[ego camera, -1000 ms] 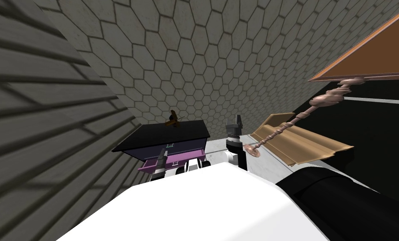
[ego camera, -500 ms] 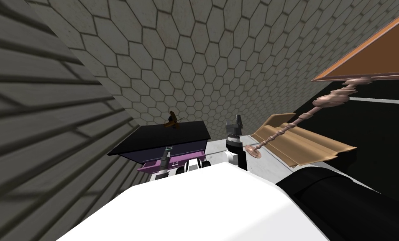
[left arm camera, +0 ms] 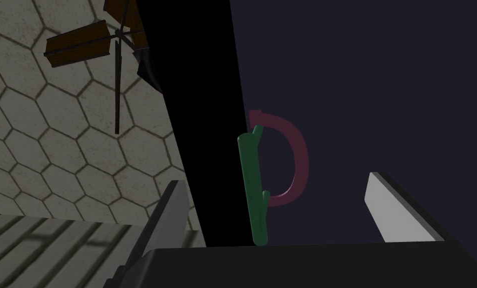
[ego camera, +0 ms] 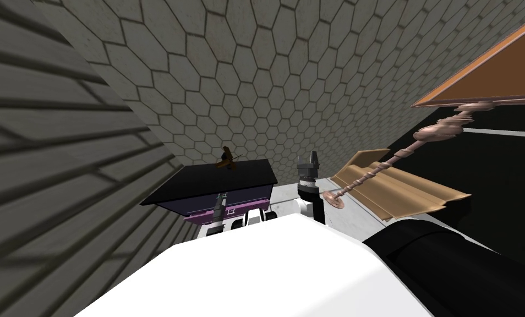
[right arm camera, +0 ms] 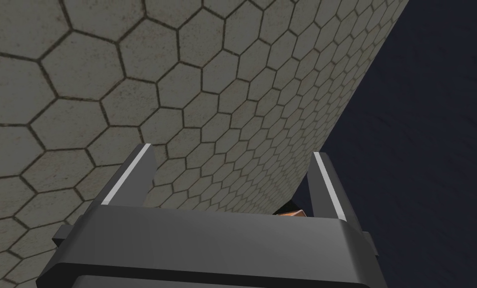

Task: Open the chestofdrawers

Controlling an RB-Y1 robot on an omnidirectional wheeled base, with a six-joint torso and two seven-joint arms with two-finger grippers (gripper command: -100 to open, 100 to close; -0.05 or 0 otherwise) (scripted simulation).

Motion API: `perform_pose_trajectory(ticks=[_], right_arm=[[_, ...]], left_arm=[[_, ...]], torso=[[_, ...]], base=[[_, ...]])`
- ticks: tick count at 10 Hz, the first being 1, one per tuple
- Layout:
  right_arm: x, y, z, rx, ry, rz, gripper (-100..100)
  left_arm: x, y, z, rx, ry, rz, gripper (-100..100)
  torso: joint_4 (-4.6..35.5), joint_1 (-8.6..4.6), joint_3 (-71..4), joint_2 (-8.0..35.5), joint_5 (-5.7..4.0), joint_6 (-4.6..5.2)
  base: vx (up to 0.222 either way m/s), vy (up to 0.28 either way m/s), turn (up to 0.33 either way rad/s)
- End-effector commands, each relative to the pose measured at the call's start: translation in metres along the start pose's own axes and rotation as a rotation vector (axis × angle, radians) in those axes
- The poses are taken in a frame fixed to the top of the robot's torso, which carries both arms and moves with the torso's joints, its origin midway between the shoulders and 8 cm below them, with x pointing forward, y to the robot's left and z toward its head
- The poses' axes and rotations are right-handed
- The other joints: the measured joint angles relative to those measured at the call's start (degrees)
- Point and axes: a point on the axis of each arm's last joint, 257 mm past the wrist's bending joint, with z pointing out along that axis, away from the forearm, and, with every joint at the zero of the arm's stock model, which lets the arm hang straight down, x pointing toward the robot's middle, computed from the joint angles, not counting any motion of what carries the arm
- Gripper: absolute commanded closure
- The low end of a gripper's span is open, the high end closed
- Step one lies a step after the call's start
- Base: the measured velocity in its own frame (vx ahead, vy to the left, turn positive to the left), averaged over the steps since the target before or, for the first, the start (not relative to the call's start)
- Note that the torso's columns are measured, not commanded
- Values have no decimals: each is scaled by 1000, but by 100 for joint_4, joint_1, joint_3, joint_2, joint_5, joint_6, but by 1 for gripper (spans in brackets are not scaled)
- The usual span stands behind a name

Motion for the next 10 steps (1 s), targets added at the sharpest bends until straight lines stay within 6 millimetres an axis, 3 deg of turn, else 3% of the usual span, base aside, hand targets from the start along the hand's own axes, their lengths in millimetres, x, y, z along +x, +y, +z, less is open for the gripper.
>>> perform_pose_trajectory(ticks=[1,2,3,6,10], right_arm=[[0,0,0,0,0,0,0],[0,0,0,0,0,0,0],[0,0,0,0,0,0,0],[0,0,0,0,0,0,0],[0,0,0,0,0,0,0]], left_arm=[[-3,0,25,-5,4,-1,-100],[-1,0,19,-3,3,0,-100],[-2,1,9,-5,2,0,100],[-1,3,-6,-5,0,0,100],[-2,0,19,-2,12,-3,100]], torso=[[-1,-1,-1,-1,0,0],[-1,0,-1,-2,0,-1],[-2,2,-3,-5,1,-1],[-44,27,-22,-51,28,3],[-21,9,15,17,16,-6]], base=[[-16,-12,14],[-7,-6,1],[5,0,-14],[11,7,-11],[-110,-18,29]])
